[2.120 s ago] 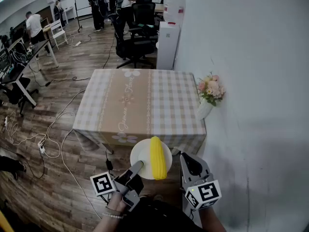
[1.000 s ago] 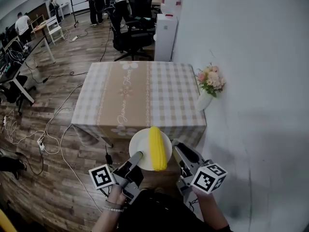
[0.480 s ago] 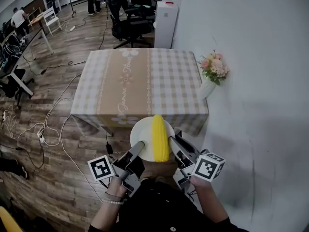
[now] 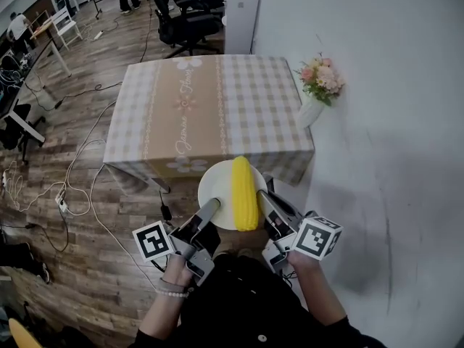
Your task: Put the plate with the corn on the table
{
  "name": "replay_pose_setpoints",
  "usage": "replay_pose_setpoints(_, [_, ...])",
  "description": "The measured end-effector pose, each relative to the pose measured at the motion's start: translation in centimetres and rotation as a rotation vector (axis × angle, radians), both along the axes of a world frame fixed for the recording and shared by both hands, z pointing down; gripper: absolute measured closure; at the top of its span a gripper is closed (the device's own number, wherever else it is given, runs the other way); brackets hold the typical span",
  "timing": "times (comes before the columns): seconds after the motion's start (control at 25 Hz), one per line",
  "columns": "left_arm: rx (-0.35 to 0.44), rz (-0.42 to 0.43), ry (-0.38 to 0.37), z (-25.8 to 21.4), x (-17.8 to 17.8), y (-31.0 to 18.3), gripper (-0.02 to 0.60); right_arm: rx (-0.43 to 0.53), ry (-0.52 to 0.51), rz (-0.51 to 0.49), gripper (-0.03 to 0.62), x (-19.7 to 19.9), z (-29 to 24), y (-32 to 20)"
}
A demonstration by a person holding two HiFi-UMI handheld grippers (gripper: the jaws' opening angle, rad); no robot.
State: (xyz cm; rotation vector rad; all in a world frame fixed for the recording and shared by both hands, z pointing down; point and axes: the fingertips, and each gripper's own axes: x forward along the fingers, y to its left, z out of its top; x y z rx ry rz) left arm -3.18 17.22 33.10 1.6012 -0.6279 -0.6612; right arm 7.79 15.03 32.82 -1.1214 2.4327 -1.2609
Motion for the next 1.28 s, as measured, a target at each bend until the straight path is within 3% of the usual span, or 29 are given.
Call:
replay_pose_setpoints(0.76, [-0.025, 0.002, -0.013, 1.2, -3.2, 2.8, 0.545, -0.006, -0.016, -0.007, 0.504, -3.2, 1.1, 2.8])
replay_pose_setpoints(1.28, [-0.017, 0.017, -0.012, 0.9, -2.7, 2.3, 0.546, -0.003, -0.002, 0.007, 0.505, -2.7, 0.6, 2.5])
